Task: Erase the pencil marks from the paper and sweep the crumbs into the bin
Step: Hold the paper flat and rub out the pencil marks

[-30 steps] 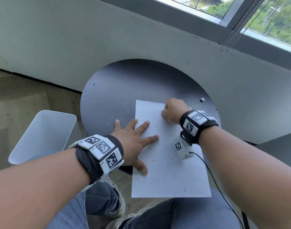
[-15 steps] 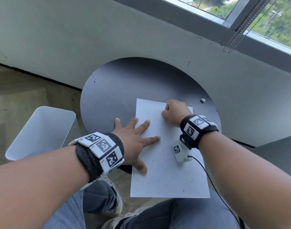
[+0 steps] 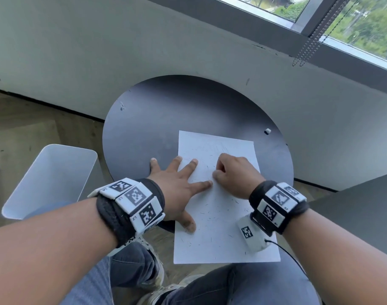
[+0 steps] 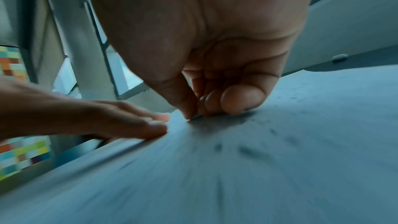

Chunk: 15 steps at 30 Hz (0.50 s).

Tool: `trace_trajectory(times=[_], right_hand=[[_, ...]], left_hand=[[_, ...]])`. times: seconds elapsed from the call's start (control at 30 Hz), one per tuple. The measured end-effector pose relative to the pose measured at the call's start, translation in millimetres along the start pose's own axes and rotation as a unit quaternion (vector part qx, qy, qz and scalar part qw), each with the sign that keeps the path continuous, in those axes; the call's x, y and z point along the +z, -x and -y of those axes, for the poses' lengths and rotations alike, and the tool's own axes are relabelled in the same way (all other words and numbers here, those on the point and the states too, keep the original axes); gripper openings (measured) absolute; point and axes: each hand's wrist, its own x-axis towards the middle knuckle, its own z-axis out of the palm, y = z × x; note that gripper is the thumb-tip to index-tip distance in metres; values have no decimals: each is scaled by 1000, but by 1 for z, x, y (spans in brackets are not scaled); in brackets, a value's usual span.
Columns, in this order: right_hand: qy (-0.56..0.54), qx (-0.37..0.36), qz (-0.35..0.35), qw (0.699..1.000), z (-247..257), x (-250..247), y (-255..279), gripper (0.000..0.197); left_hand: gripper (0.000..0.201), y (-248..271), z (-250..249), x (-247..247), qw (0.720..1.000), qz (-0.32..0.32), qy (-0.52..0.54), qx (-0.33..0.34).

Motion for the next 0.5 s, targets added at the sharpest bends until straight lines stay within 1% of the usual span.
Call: trace_trajectory(times=[0.1, 0.17, 0.23, 0.27, 0.33, 0.5], right_hand=[[10, 30, -40, 999, 2, -9, -45, 9], [23, 49, -50, 997, 5, -16, -75, 11], [37, 59, -47, 996, 5, -19, -91, 11], [45, 58, -41, 996, 4, -19, -90, 11], [58, 42, -25, 997, 2, -20, -70, 10], [41, 20, 40, 998, -10, -10, 18, 10]], left_hand=[[113, 1, -2, -4, 1000, 10, -1, -1], [112, 2, -3, -6, 1000, 16, 0, -5], [112, 3, -4, -7, 1000, 18, 1, -9], [112, 4, -4, -8, 1000, 19, 2, -9], [112, 5, -5, -8, 1000, 19, 1, -9], [114, 5, -8, -9, 1000, 22, -2, -16]])
